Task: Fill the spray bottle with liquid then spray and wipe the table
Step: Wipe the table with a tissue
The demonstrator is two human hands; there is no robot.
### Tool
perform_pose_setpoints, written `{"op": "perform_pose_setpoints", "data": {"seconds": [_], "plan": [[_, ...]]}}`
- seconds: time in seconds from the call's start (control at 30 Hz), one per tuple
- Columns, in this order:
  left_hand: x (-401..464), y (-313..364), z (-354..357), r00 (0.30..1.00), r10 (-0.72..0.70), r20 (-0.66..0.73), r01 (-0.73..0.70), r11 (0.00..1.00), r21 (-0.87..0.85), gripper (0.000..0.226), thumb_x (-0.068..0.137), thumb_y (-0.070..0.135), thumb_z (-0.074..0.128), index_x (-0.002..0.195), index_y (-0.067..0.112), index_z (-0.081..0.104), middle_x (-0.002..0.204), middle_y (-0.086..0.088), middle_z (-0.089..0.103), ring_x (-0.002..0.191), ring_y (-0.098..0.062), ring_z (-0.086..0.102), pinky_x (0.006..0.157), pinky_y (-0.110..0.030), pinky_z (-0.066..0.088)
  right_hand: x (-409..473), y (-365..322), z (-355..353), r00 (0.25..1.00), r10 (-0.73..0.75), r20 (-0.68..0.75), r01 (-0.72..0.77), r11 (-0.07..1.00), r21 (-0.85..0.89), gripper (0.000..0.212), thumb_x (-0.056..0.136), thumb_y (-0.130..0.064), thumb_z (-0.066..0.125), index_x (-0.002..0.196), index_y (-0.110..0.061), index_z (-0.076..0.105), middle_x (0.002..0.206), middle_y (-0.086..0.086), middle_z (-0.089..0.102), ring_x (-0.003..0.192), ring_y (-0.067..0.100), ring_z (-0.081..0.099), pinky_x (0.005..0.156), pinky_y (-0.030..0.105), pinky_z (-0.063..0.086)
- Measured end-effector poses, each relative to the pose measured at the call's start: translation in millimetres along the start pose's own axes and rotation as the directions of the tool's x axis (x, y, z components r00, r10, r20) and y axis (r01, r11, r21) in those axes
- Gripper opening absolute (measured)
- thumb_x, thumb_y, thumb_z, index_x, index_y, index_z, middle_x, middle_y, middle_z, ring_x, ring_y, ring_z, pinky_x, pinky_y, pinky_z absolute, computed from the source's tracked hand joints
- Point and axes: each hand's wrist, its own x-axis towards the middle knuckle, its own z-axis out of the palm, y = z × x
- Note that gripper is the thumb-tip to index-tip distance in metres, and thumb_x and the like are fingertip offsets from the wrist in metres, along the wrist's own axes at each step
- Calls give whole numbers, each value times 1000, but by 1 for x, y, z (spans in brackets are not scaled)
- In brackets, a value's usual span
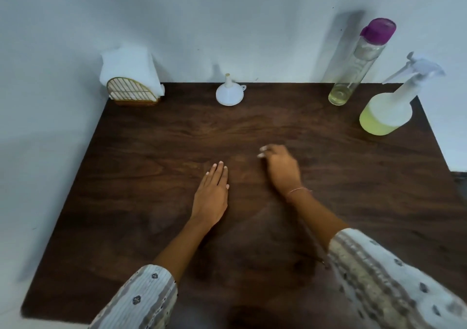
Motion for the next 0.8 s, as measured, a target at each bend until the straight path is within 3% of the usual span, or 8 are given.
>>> {"op": "perform_pose_setpoints", "data": {"seconds": [0.07, 0.17, 0.33, 0.43, 0.5, 0.63, 0.73, 0.8], "plan": [[-12, -1, 2, 1000, 3, -13, -3, 1000, -4, 49, 102, 22, 22, 149, 9, 11, 159, -5, 5, 147, -15, 1, 119, -27, 1, 4, 23, -5, 977, 202, -71, -201, 979, 13, 33, 92, -6, 45, 122, -4, 57, 129, 12, 54, 120, 30, 46, 89, 41, 47], [-31, -3, 8, 999, 2, -34, -2, 1000, -28, 48, 102, 21, 24, 148, 10, 16, 158, -4, 10, 147, -14, 6, 118, -26, 2, -2, -13, 4, 957, 266, -112, -260, 963, 71, 32, 92, -4, 43, 119, -1, 59, 129, 13, 54, 120, 30, 46, 90, 41, 45], [-75, -37, 6, 978, -196, -73, 191, 979, -67, 50, 85, 13, 33, 128, -2, 52, 135, -18, 53, 124, -30, 53, 101, -40, 43, -62, -136, 51, 980, -177, 93, 165, 979, 119, 32, 97, -9, 38, 124, -3, 53, 130, 14, 50, 122, 30, 44, 92, 41, 46], [-108, -71, 5, 958, -276, -75, 273, 961, -41, 53, 82, 14, 34, 129, -5, 50, 136, -21, 51, 126, -34, 50, 104, -41, 40, -111, -167, 63, 837, -504, 214, 473, 862, 180, 33, 93, -11, 38, 117, -3, 59, 127, 12, 54, 119, 28, 48, 84, 39, 52], [-120, -83, 3, 955, -286, -85, 285, 958, -20, 50, 86, 16, 33, 127, -5, 53, 134, -20, 53, 124, -33, 52, 99, -43, 44, -121, -156, 59, 794, -584, 168, 551, 808, 206, 34, 85, -19, 40, 97, -10, 71, 108, 4, 67, 99, 21, 63, 64, 27, 57], [-121, -86, 0, 952, -298, -71, 296, 954, -38, 51, 91, 20, 25, 126, -3, 54, 133, -18, 55, 124, -30, 53, 101, -41, 42, -66, -121, 53, 938, -341, 64, 337, 939, 67, 26, 94, -15, 43, 111, -12, 62, 123, 7, 56, 113, 24, 54, 89, 37, 50], [-122, -81, 4, 966, -246, -84, 243, 969, -38, 52, 91, 20, 24, 127, -2, 54, 134, -17, 54, 126, -29, 51, 103, -40, 40, -47, -139, 49, 995, -96, 5, 95, 995, 19, 30, 96, -9, 41, 121, -3, 55, 125, 13, 51, 118, 30, 45, 82, 43, 49], [-121, -75, 4, 979, -195, -63, 195, 981, -9, 50, 89, 19, 27, 123, -2, 57, 130, -17, 57, 122, -29, 55, 99, -41, 43, -70, -160, 51, 989, -141, 48, 139, 989, 41, 27, 93, -7, 49, 117, -2, 58, 120, 13, 56, 113, 30, 51, 73, 38, 52]]}}
